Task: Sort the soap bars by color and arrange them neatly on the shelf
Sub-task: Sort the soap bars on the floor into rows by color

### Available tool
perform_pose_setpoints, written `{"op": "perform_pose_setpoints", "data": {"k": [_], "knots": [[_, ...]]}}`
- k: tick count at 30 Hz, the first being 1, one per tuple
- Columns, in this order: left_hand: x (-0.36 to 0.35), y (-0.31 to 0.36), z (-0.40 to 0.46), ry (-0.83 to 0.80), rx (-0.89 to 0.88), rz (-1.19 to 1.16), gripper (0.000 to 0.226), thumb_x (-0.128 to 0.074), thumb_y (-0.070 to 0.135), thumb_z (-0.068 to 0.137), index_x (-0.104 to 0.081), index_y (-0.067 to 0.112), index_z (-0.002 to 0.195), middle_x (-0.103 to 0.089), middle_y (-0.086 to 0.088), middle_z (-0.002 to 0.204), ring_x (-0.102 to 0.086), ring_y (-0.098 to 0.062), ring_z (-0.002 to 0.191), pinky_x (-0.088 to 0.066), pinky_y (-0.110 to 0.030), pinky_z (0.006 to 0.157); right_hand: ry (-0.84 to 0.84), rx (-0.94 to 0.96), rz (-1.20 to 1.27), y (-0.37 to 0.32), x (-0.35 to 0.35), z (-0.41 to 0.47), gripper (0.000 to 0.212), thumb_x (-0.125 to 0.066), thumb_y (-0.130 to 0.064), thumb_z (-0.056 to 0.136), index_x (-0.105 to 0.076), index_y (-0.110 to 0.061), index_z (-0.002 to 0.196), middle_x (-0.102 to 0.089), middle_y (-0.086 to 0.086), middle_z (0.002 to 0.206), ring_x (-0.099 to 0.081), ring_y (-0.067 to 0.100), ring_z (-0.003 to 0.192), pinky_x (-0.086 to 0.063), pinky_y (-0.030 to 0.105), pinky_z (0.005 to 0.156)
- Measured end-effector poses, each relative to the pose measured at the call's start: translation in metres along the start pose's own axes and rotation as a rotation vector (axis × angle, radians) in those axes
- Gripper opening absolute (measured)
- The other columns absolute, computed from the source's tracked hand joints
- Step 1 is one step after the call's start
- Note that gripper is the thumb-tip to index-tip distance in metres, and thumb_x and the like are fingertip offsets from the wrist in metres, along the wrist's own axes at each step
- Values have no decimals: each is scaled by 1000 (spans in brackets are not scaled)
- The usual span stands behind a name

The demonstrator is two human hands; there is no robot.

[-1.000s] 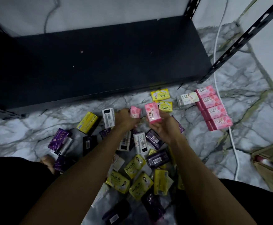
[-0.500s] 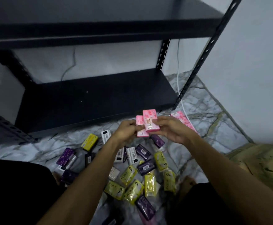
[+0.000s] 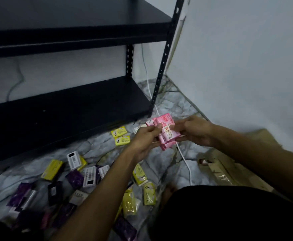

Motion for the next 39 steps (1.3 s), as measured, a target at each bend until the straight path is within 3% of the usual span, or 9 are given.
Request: {"op": "perform_pose_setpoints", "data": {"k": [5,10,15,18,22,26,30,33,39], "knots": [[-29,-53,63,-24,64,166,20,-57,19,101,-63,2,108,-69,-18,100,-67,-28,90,-58,-43,82,-16,-70,245,83,44,33,31,-54,0,96,-64,-6,125,-70,14,119,-65,29,112,-47,44,106],[-31,-131,114,4,159,421,18,-64,25,97,-59,8,97,-70,-17,103,-70,-31,98,-56,-53,89,104,-152,570,196,51,78,38,-59,-2,89,-63,-5,126,-70,17,117,-66,28,95,-52,41,87],[-27,-172,155,-54,72,929,35,-58,42,98,-66,12,115,-70,-5,107,-68,-19,95,-51,-25,73,251,-182,959,273,33,117,44,-65,-10,81,-64,-1,124,-70,21,111,-68,27,85,-57,31,62],[-18,-166,182,-16,-73,1123,34,-54,33,100,-61,13,126,-61,-8,120,-59,-23,108,-47,-30,83,376,-184,1049,292,34,142,31,-61,-5,88,-65,1,119,-72,21,107,-71,28,84,-59,32,62],[-3,-149,225,-23,-279,1389,51,-60,30,97,-46,22,145,-43,-7,143,-35,-23,131,-33,-33,103,587,-144,840,302,43,176,27,-67,-4,86,-69,-4,113,-74,18,100,-72,31,91,-59,38,73],[17,-160,261,-77,-394,1595,59,-46,50,96,-41,28,150,-27,-11,161,-23,-34,146,-24,-52,117,780,-87,688,300,42,194,51,-79,-21,73,-63,-15,121,-75,8,97,-73,24,92,-60,47,82],[22,-174,263,-123,-416,1657,53,-43,51,100,-39,36,151,-13,-10,166,-8,-34,152,-16,-55,121,800,-13,503,293,38,199,45,-70,-24,88,-59,-21,131,-72,1,111,-70,13,100,-58,41,89],[21,-174,264,-130,-415,1694,51,-42,49,103,-34,40,152,-6,-8,167,-1,-33,153,-9,-52,122,815,-52,385,292,40,200,50,-65,-46,78,-61,-30,125,-68,2,113,-70,11,97,-59,42,86],[24,-181,261,-143,-447,1766,53,-25,52,105,-21,41,156,1,-9,167,5,-31,154,-7,-50,122,850,-64,351,285,36,197,63,-62,-38,83,-44,-35,144,-67,-5,123,-66,13,108,-55,45,94]]}}
Point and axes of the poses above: each hand's wrist, its own z-axis towards the middle knuckle, its own x-axis out of the back of the hand, y = z × x, the point moved 6 cm from there along z, towards the middle knuckle
